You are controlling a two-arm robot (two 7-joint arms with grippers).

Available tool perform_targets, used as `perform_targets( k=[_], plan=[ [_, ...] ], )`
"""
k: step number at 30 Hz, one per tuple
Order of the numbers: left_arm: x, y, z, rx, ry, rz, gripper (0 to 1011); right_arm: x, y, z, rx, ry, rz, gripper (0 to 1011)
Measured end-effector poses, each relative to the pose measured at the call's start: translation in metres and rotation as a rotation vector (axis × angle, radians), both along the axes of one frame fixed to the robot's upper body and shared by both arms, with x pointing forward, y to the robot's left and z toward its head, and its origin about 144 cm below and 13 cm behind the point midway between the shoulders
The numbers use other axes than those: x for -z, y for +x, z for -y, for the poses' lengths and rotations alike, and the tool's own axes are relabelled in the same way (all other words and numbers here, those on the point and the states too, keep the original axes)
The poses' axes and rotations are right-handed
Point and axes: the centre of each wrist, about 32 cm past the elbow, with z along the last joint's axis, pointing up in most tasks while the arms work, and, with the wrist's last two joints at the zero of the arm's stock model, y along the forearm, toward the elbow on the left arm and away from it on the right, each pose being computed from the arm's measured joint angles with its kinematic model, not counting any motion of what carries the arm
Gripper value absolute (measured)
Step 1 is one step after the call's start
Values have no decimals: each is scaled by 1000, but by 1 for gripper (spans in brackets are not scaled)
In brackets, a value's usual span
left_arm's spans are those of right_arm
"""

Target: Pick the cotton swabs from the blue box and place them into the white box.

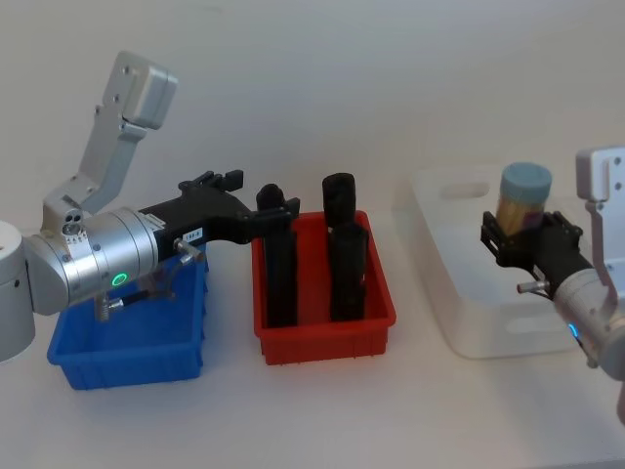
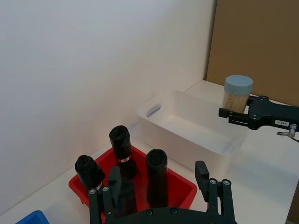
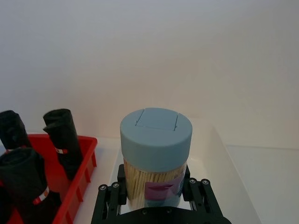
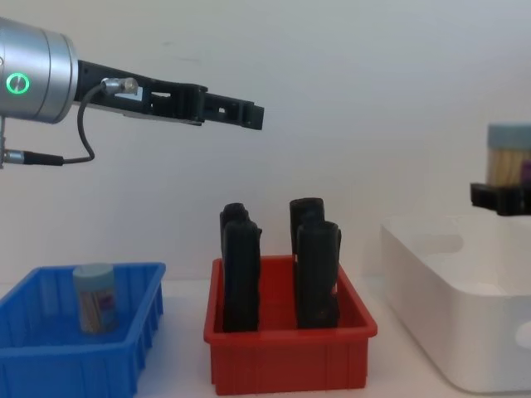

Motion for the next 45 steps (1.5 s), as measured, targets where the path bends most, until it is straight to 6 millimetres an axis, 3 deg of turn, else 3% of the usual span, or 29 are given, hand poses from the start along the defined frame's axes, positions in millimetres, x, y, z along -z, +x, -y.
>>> perform_targets(
  k=[14,36,39,45],
  plan=[
    [0,0,0,0,0,0,1004,15,17,19,17,-21,-108,626],
    [0,0,0,0,0,0,1004,22,37,16,-47,-48,-163,626],
    [0,0,0,0,0,0,1004,23,39,15,-55,-48,-162,660],
    [0,0,0,0,0,0,1004,23,40,14,-64,-49,-159,845]
  ],
)
